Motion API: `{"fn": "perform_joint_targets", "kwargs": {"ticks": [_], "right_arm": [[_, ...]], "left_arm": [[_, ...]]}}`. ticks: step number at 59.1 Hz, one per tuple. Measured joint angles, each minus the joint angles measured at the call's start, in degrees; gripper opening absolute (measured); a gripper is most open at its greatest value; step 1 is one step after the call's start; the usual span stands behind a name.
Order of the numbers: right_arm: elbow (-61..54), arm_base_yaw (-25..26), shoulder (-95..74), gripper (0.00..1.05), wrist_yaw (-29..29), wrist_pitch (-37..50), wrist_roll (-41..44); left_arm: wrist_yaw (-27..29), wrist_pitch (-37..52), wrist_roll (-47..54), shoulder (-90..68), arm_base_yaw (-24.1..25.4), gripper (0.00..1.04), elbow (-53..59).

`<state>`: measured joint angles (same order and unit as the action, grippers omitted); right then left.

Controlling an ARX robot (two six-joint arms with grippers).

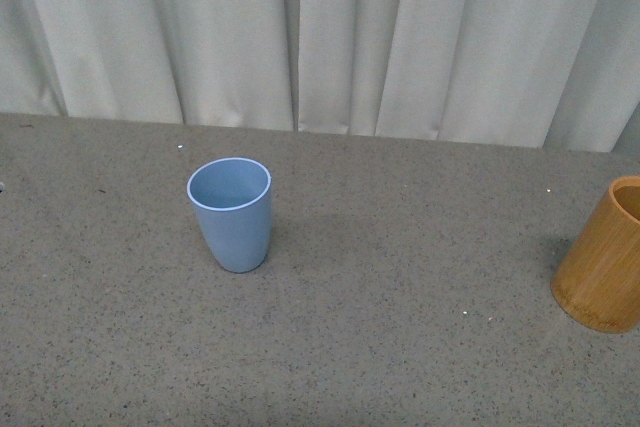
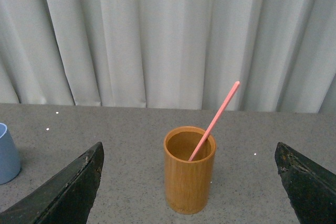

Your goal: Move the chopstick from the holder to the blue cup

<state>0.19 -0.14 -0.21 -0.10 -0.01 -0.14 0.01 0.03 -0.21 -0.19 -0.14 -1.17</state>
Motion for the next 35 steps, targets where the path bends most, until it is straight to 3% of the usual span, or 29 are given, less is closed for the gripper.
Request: {"fn": "perform_joint_targets", "kwargs": {"ticks": [28, 35], "right_arm": [[0.0, 0.0, 0.0, 0.95, 0.0, 0.0, 0.0], [0.0, 0.0, 0.0, 0.95, 0.0, 0.0, 0.0]], "left_arm": [[0.0, 0.0, 0.0, 0.0, 0.0, 0.92, 0.0], [0.0, 0.0, 0.0, 0.0, 0.0, 0.99, 0.0]]}}
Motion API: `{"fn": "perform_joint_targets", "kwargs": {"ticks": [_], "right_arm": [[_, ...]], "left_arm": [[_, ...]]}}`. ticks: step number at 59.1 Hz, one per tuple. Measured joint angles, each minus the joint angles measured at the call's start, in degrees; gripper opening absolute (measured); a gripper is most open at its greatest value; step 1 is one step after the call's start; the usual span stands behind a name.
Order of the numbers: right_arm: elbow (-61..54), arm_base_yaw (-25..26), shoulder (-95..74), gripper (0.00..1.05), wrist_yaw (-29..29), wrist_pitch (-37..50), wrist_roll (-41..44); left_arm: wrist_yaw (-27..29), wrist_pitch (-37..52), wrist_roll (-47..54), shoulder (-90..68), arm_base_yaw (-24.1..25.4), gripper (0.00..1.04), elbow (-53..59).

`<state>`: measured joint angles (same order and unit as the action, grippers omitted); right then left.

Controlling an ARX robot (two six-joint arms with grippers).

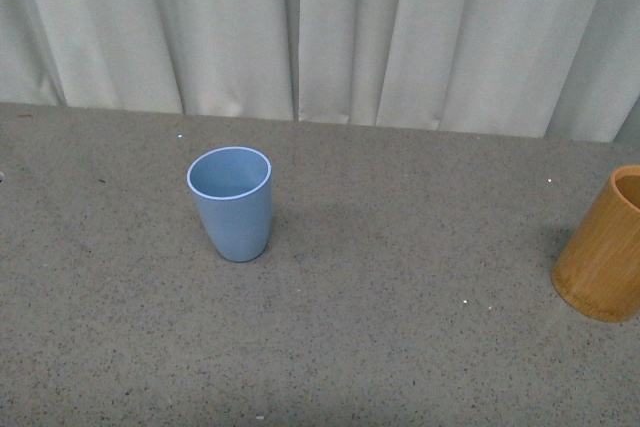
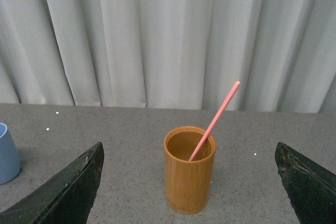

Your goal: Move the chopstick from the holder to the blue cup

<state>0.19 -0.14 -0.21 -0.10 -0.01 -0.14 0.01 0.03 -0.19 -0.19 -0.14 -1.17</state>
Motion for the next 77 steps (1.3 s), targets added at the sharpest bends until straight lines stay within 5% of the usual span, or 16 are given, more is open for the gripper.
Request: {"fn": "perform_joint_targets", "kwargs": {"ticks": [77], "right_arm": [[0.0, 0.0, 0.0, 0.95, 0.0, 0.0, 0.0]], "left_arm": [[1.5, -0.5, -0.7, -0.3, -0.4, 0.98, -0.1]]}}
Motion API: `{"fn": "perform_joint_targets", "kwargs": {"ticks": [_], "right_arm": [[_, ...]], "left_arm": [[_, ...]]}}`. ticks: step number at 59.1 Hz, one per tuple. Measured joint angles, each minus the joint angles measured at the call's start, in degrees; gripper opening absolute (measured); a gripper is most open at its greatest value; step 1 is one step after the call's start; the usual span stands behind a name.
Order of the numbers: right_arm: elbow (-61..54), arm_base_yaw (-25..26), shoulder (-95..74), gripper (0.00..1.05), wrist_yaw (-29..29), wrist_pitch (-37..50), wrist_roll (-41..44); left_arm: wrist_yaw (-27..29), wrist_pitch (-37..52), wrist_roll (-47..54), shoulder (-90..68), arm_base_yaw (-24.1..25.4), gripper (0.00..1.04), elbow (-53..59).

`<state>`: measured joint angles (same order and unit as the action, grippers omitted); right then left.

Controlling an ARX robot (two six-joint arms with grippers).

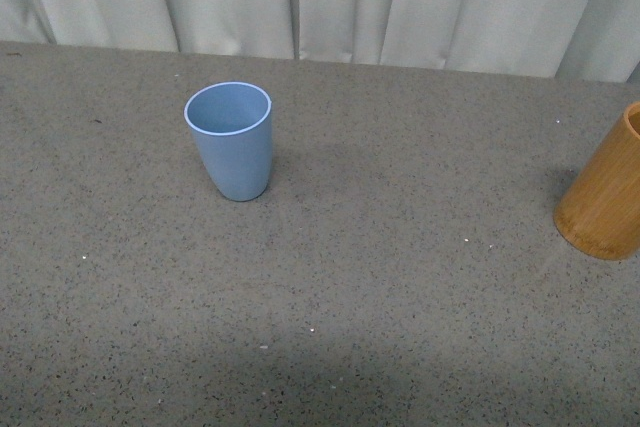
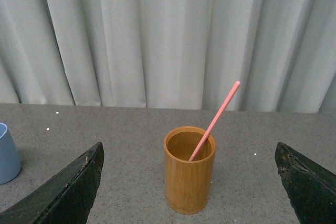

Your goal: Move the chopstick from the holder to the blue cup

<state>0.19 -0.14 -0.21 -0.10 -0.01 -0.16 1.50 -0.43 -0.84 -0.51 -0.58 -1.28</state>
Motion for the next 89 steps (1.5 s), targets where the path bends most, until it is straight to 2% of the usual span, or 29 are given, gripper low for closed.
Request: {"fn": "perform_joint_targets", "kwargs": {"ticks": [2, 3, 4, 6, 10, 14, 22, 29, 35, 56, 73, 89], "right_arm": [[0.0, 0.0, 0.0, 0.95, 0.0, 0.0, 0.0], [0.0, 0.0, 0.0, 0.95, 0.0, 0.0, 0.0], [0.0, 0.0, 0.0, 0.95, 0.0, 0.0, 0.0], [0.0, 0.0, 0.0, 0.95, 0.0, 0.0, 0.0], [0.0, 0.0, 0.0, 0.95, 0.0, 0.0, 0.0], [0.0, 0.0, 0.0, 0.95, 0.0, 0.0, 0.0], [0.0, 0.0, 0.0, 0.95, 0.0, 0.0, 0.0], [0.0, 0.0, 0.0, 0.95, 0.0, 0.0, 0.0], [0.0, 0.0, 0.0, 0.95, 0.0, 0.0, 0.0], [0.0, 0.0, 0.0, 0.95, 0.0, 0.0, 0.0], [0.0, 0.0, 0.0, 0.95, 0.0, 0.0, 0.0], [0.0, 0.0, 0.0, 0.95, 0.0, 0.0, 0.0]], "left_arm": [[7.7, -3.6, -4.1, -1.7, -2.6, 0.98, -1.1], [9.7, -4.3, -5.4, -2.3, -3.5, 0.98, -1.4], [15.8, -5.2, -9.6, -4.4, -6.3, 0.98, -1.8], [22.6, -5.2, -16.7, -7.5, -9.8, 0.98, -2.2], [26.9, -3.0, -25.5, -12.6, -12.5, 0.98, -3.4], [29.0, 1.0, -31.4, -17.7, -14.0, 0.98, -4.5], [29.0, 12.0, -39.6, -31.5, -16.6, 0.98, -7.1], [28.3, 21.2, -41.1, -45.8, -18.3, 0.98, -11.0], [26.5, 24.3, -41.0, -54.1, -19.0, 0.98, -14.3], [21.9, 25.0, -41.3, -76.1, -20.4, 0.98, -24.0], [20.8, 25.0, -41.9, -90.2, -21.9, 0.98, -32.3], [20.7, 23.0, -42.6, -96.8, -22.7, 0.98, -36.9]]}}
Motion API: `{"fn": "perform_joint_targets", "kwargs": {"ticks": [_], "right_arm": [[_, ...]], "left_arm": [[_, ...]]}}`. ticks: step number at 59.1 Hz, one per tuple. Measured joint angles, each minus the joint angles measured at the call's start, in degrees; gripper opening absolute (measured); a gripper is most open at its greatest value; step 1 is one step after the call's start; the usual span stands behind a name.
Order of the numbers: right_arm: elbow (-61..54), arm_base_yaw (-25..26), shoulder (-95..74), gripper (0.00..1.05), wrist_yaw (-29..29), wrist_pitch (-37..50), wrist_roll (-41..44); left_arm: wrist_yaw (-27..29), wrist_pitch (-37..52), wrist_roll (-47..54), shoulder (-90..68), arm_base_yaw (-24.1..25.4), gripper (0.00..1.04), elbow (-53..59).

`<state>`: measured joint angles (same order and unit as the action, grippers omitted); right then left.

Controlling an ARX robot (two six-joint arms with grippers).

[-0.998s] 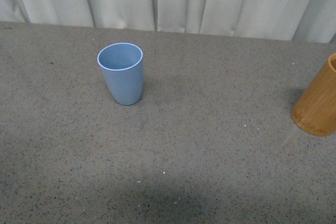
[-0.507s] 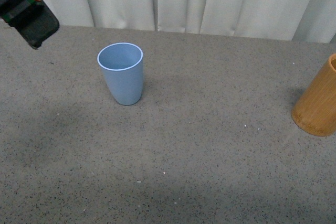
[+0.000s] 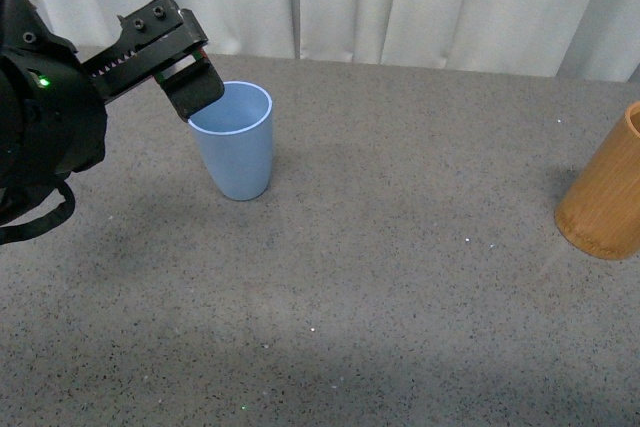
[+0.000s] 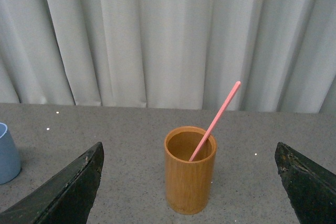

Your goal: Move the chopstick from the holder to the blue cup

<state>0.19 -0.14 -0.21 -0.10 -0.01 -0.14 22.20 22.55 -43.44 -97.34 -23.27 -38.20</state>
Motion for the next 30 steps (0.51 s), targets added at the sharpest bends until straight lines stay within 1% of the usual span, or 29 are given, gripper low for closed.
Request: {"fn": "perform_joint_targets", "kwargs": {"ticks": [30], "right_arm": [[0.0, 0.0, 0.0, 0.95, 0.0, 0.0, 0.0]], "left_arm": [[-1.4, -5.0, -3.4, -5.7, -0.8, 0.98, -5.5]]}}
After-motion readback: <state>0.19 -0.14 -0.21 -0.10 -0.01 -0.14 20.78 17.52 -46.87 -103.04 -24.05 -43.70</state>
